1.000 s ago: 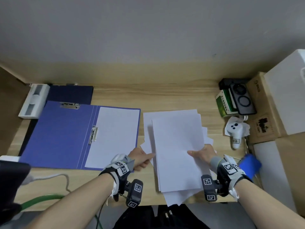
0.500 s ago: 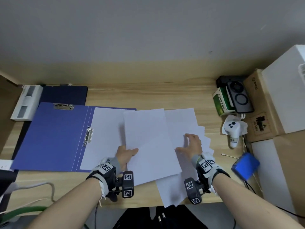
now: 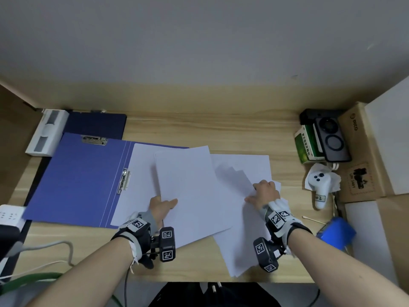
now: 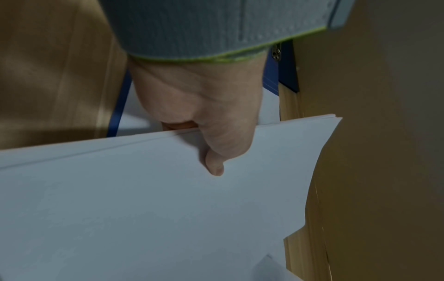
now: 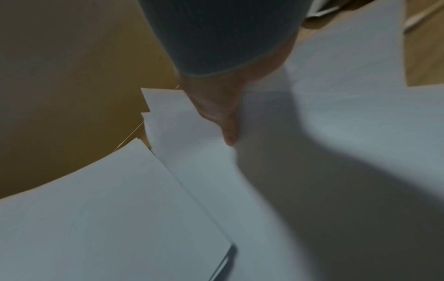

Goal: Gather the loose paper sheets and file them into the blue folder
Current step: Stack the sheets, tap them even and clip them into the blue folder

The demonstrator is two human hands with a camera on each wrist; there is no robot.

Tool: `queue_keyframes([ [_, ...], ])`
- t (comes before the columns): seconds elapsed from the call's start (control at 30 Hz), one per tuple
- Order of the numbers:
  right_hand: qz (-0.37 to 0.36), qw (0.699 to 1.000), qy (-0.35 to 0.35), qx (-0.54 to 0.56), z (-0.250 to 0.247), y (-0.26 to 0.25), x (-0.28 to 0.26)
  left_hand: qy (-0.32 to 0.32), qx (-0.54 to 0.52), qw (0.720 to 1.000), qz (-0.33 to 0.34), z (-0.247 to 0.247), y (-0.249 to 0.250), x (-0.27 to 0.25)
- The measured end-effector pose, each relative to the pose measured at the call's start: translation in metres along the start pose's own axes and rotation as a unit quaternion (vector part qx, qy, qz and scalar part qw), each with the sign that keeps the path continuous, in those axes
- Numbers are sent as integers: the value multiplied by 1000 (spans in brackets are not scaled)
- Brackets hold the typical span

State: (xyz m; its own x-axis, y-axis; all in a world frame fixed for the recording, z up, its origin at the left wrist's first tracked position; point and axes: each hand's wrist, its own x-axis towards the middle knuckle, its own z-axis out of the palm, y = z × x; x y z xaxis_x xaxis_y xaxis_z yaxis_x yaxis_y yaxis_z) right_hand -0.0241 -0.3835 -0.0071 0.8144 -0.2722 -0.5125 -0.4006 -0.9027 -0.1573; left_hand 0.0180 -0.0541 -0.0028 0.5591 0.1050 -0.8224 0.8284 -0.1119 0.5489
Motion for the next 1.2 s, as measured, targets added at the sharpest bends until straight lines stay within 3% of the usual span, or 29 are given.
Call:
queue_keyframes([
  [0.1, -48, 998, 35, -16, -15, -1, 19, 15, -7, 1000, 11, -2, 9, 1],
  [0.23, -8, 1000, -24, -3, -26, -10, 39, 40, -12, 999, 7, -12, 15, 6],
  [0.37, 5, 992, -88, -95, -31, -15, 48, 50, -16, 999, 4, -14, 19, 8],
  [0.6, -130, 990, -25, -54, -52, -27, 90, 54, -7, 998, 21, -11, 36, 12],
  [0.73, -115, 991, 0, -63, -50, -45, 114, 67, 10, 998, 18, -12, 37, 17],
  [0.87, -136, 985, -52, -87, -54, -44, 113, 82, 27, 996, 15, -12, 36, 22],
  [1.03, -88, 993, -63, 36, -48, -22, 83, 79, 51, 996, 12, -12, 38, 23],
  [1.2, 47, 978, -61, 192, -31, 15, 45, 67, 67, 995, 27, -14, 44, 16],
])
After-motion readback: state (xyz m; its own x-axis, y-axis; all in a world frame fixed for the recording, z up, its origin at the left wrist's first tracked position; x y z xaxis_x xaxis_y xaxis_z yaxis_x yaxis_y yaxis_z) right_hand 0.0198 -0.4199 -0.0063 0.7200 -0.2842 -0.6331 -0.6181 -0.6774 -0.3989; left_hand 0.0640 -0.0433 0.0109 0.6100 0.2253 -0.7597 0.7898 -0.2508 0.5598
